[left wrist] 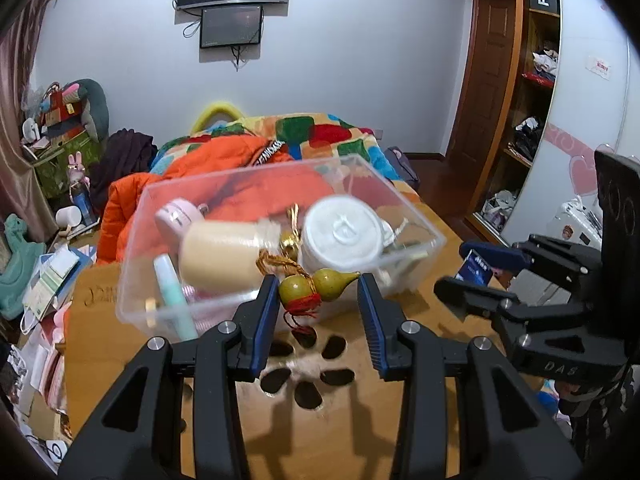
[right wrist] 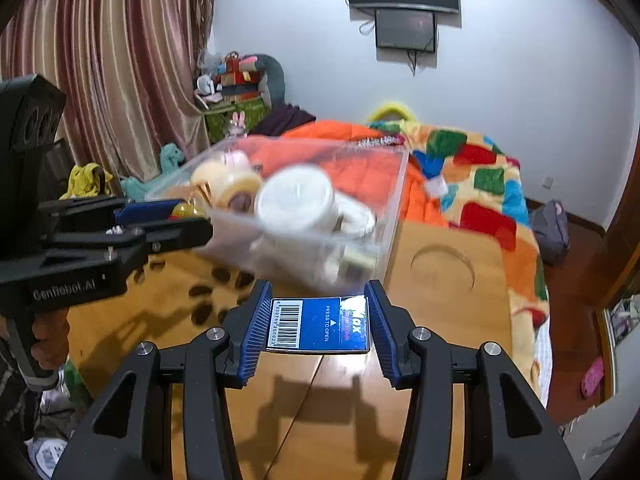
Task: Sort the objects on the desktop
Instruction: 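Carry the gourd pendant with left tool while right tool carries the card over the box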
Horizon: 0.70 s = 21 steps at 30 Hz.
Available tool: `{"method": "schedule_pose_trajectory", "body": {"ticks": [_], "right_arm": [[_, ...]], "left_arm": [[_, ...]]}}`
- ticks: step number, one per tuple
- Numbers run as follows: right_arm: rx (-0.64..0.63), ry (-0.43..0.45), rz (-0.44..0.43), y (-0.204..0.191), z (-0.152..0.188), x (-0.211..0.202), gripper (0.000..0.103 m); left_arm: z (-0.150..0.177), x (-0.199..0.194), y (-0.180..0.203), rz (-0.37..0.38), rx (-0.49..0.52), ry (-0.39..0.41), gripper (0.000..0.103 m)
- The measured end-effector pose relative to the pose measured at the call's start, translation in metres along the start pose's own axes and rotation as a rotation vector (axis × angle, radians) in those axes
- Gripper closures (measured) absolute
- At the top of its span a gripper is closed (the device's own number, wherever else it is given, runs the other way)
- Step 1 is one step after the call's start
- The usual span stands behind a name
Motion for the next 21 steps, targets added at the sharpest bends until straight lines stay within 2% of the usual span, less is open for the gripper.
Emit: {"method": "schedule_pose_trajectory", "body": {"ticks": [4, 12, 21], "right_arm": [[-0.010, 0.031, 0.005, -0.002, -0.022, 0.003, 0.059], [0.006, 0.048, -0.005, -0.001, -0.058, 0.021, 0.059], [0.022, 0.023, -0.003, 0.004, -0.085, 0.059, 0.059]], "left_arm": [[-0.010, 0.007, -0.020, 0.000, -0.030, -0.003, 0.063], [-0.031, 0.018, -0.053, 0.060, -0.079, -0.004, 0.063], [-0.050, 0.053, -0.065, 0.031, -0.057, -0.043, 0.063]]}}
Point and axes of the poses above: each gripper's, at about its wrist camera, not at the fingertips, and x roughly the way its jaws point, y to its right, z to its underside, the point moved 2 cm from there along x, roughly the way its jaws point, and after that the axes turned 13 degrees about x, right-handed, at the moved point
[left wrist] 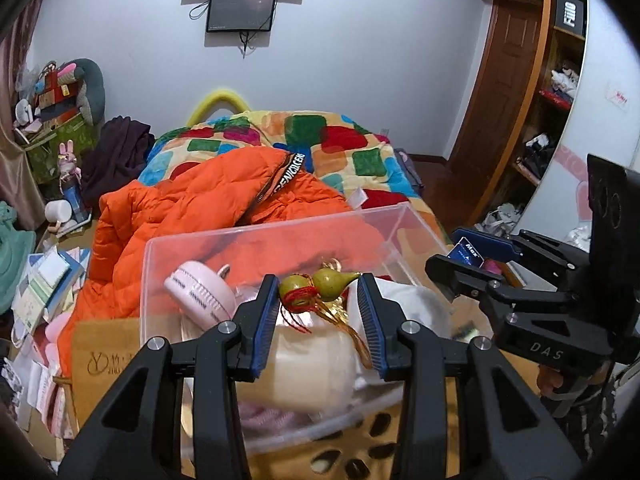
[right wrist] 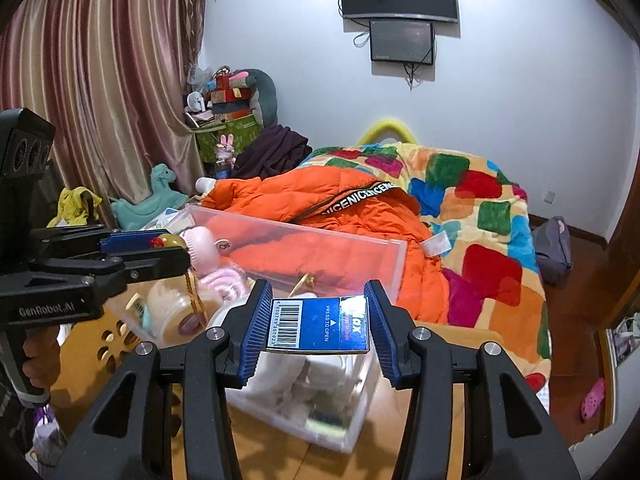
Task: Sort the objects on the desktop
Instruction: 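Carry the gourd pendant with left tool while right tool carries the card over the box, then open left tool to drop the gourd in the box while right tool releases the card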
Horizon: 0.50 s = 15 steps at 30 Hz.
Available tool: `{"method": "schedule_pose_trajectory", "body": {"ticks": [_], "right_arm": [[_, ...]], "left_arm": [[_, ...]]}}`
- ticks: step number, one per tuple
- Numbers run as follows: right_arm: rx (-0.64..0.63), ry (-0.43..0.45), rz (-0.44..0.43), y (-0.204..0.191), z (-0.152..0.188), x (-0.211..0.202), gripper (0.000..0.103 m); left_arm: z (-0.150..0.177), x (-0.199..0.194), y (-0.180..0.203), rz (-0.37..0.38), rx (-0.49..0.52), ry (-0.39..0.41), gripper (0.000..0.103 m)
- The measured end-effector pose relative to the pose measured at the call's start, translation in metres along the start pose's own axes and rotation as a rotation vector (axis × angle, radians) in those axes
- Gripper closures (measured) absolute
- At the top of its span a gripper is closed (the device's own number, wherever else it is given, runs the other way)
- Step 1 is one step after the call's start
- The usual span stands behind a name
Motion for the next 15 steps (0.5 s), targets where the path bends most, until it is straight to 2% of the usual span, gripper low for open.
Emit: {"method": "schedule_pose_trajectory", "body": {"ticks": [15], "right_arm": [[0.008, -0.079, 0.021, 0.003, -0.008, 0.057, 0.059]], "left_arm": [[0.006, 0.039, -0.014, -0.014, -0.019, -0.054, 0.063]]}}
Point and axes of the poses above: each gripper's, at about its wrist camera, not at the fingertips, and x roughly the way its jaws point, y to its right, z to its underside, the point moved 2 cm from there along x, roughly the way its jaws point, and after that the axes turned 13 degrees about x, right-handed, at the moved point
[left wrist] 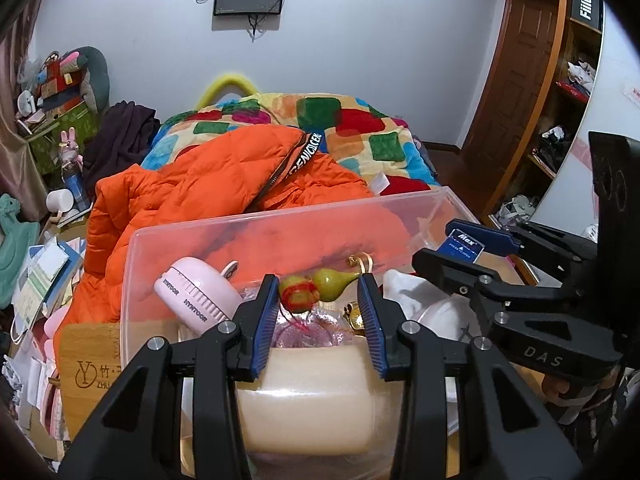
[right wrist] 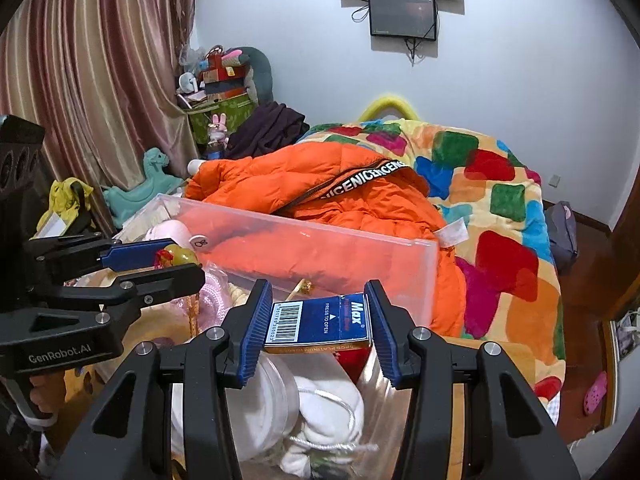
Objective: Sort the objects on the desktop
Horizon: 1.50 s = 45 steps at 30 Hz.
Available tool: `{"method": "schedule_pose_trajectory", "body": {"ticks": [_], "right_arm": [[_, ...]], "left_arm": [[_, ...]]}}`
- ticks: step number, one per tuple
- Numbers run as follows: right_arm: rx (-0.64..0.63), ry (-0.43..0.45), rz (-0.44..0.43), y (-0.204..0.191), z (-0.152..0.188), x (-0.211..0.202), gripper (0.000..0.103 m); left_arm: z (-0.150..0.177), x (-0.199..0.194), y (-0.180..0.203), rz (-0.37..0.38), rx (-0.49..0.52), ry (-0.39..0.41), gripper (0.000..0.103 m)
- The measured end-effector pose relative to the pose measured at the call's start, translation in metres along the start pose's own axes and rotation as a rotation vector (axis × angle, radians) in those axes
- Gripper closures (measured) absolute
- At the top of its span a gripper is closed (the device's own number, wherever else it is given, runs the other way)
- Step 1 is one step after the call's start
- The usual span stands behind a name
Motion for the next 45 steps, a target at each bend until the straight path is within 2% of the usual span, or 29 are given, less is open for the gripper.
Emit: {"method": "schedule_pose_trajectory", "body": {"ticks": [9, 12, 18, 19, 21, 22, 26, 32, 39, 42, 45], "right_arm": [[-0.011, 0.001, 0.032, -0.003, 0.000, -0.001, 0.059], [-0.002, 0.006, 0.033, -0.004, 0.001, -0.004, 0.052], [-0.004, 0.024, 0.024, -0.007, 0.005, -0.018, 0.051], [-0.004, 0.028, 0.023, -0.007, 0.006, -0.021, 0.046], [-0.002, 0.042, 0.027, -0.009, 0.007, -0.028, 0.037], [-0.002, 0.054, 0.030, -0.010, 0.007, -0.032, 0.036], [-0.027, 0.085, 0.043, -0.015, 0.012, -0.049, 0.034], [-0.040, 0.136, 0.067, -0.024, 0.021, -0.078, 0.020], [-0.069, 0.180, 0.092, -0.029, 0.036, -0.110, 0.013], [-0.080, 0.200, 0.097, -0.033, 0.045, -0.126, 0.005], [-0.077, 0.223, 0.097, -0.037, 0.057, -0.142, 0.003]], "left_arm": [[0.002, -0.003, 0.001, -0.001, -0.002, 0.007, 0.063], [0.002, -0.008, 0.002, -0.001, -0.005, 0.016, 0.058], [0.001, -0.024, 0.003, -0.011, -0.004, 0.042, 0.053], [0.001, -0.027, 0.003, -0.008, -0.006, 0.050, 0.052], [0.002, -0.033, 0.004, -0.002, -0.009, 0.057, 0.041], [0.002, -0.038, 0.005, -0.004, -0.012, 0.068, 0.036], [0.004, -0.054, 0.009, -0.036, -0.001, 0.093, 0.030], [0.013, -0.081, 0.013, -0.083, -0.014, 0.108, 0.009], [0.033, -0.107, 0.026, -0.153, 0.009, 0.123, 0.007], [0.044, -0.117, 0.035, -0.154, 0.023, 0.132, 0.007], [0.054, -0.127, 0.044, -0.164, 0.030, 0.146, 0.007]]}}
Point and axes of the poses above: each gripper's, at about its wrist camera, not at the fingertips, and x roughly the way its jaws point, y to its right, z to its underside, the point moved 2 cm from there along x, roughly the way its jaws point, and after that the axes turned 13 degrees about x, right-handed, at the moved point
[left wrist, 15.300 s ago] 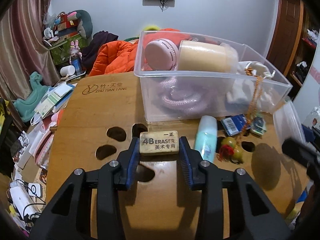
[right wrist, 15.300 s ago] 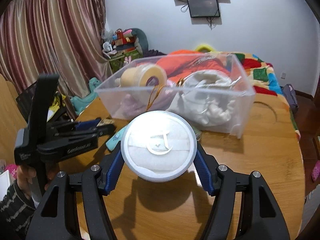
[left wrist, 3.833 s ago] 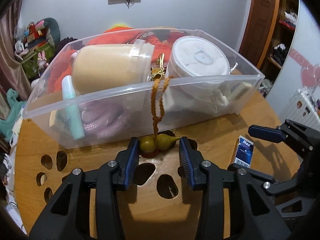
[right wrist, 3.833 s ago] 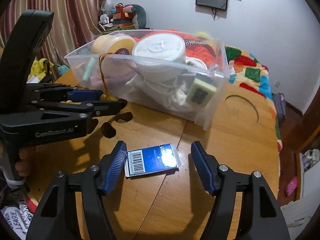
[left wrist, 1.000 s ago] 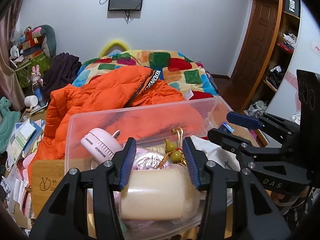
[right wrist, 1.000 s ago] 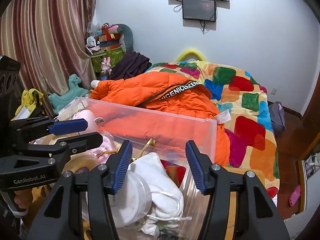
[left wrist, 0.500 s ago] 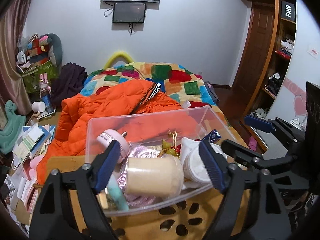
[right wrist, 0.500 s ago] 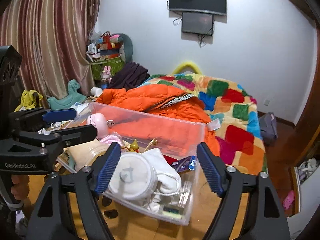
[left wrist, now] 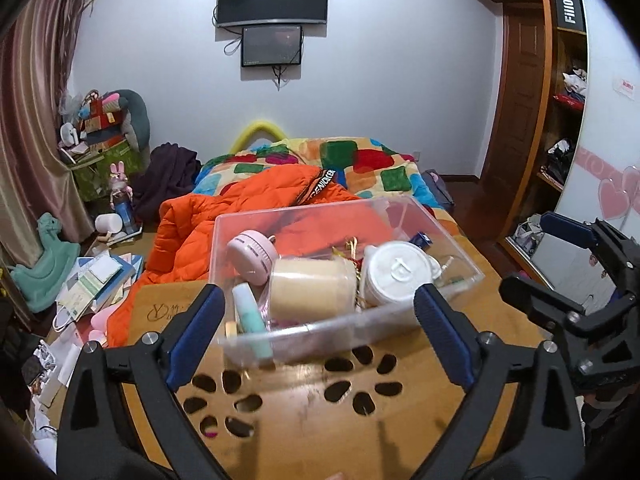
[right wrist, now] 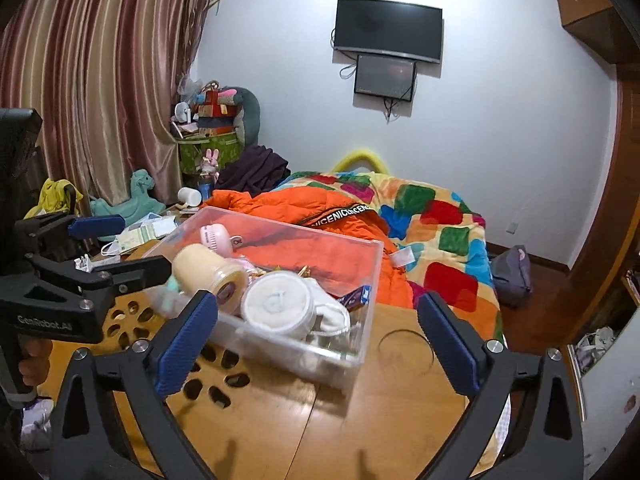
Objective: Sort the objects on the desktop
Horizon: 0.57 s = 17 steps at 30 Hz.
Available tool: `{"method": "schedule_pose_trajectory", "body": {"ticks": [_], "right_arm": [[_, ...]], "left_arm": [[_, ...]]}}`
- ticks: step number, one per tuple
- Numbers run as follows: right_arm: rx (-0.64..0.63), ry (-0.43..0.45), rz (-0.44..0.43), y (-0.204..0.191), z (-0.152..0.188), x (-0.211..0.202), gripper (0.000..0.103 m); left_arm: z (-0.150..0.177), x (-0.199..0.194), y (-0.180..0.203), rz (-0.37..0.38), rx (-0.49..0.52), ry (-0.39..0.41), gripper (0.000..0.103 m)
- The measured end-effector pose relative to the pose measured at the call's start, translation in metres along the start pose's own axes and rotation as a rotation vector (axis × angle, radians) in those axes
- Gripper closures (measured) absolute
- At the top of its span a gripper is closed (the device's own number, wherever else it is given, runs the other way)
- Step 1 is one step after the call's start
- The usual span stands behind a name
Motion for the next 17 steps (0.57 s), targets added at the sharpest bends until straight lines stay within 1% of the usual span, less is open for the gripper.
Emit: {"method": "schedule_pose_trajectory", "body": {"ticks": [3, 5, 8, 11, 17], "right_arm": [[0.001, 0.019, -0.013, -0.005, 0.009, -0.017, 0.001], [-0.014, 0.040, 0.015, -0.009, 0.015, -0.028, 0.001], [-0.030, 0.063, 0.030, -0.015, 0.021, -0.038, 0.001], [-0.036, 0.067, 0.023, -0.022, 0.030, -0.045, 0.001], [-0.032, 0.056, 0.030, -0.020, 0.039, -0.046, 0.001]], "left_arm": [[0.007, -0.011, 0.007, 0.007, -0.001, 0.008, 0.007], [0.012, -0.018, 0.011, 0.001, -0.001, 0.015, 0.007], [0.017, -0.025, 0.013, -0.006, -0.006, 0.022, 0.007], [0.020, -0.029, 0.014, -0.019, -0.011, 0.025, 0.007], [0.025, -0.033, 0.018, -0.036, -0.007, 0.046, 0.007]]}}
Point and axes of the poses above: each gripper's, at about its wrist camera, not at the fingertips, and x roughly the way its jaws point, y to its right, z to its underside, the point moved 2 cm from there along x, roughly the way its jaws point, and after that the axes turned 13 degrees about x, right-handed, at the moved point
